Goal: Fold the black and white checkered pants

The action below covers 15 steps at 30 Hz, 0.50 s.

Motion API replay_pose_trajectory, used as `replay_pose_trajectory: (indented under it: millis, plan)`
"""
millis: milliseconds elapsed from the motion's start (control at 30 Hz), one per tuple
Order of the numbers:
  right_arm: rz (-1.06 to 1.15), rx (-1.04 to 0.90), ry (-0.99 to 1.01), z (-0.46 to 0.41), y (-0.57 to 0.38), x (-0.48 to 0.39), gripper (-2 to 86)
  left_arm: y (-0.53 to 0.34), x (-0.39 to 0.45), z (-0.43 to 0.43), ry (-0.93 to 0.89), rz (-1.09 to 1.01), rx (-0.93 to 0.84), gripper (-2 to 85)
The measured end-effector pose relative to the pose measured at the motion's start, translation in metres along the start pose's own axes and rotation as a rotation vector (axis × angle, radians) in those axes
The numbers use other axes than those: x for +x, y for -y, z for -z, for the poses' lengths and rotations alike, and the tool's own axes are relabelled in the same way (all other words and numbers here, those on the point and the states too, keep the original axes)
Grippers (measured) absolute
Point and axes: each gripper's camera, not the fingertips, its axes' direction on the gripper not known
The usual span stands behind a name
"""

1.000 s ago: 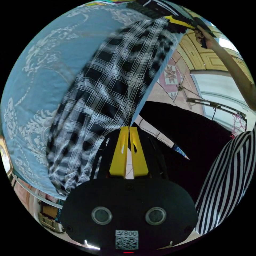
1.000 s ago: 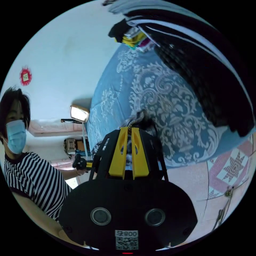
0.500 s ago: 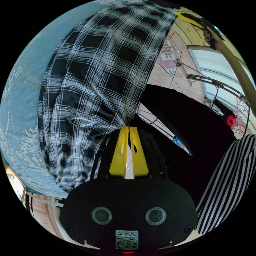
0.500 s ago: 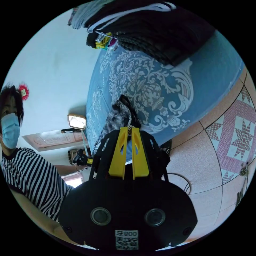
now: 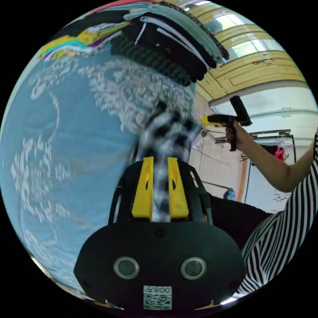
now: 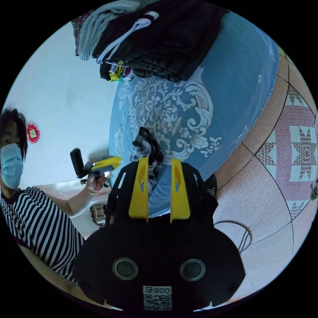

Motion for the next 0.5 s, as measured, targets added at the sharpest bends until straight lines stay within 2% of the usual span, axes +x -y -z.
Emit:
replay_pose_trajectory:
  millis: [133, 267, 367, 500]
  plan:
    - [0.059, 0.022, -0.028, -0.002, 0.006, -0.006, 11.7, 0.047, -0.012, -0.014, 0.037, -0.104, -0.017, 10.2]
    - [0.099, 0.051, 0.013, -0.006, 0.010, -0.003, 12.3, 0.071, -0.020, -0.028, -0.037, -0.152, -0.093, 10.9]
    - [0.124, -0.046, -0.015, -0.037, 0.018, -0.004, 11.9, 0.074, -0.023, -0.025, 0.000, -0.181, -0.106, 9.2]
    - [0.165, -0.091, -0.115, -0.064, 0.022, -0.008, 7.5, 0.074, -0.027, -0.014, -0.077, -0.216, -0.115, 4.5]
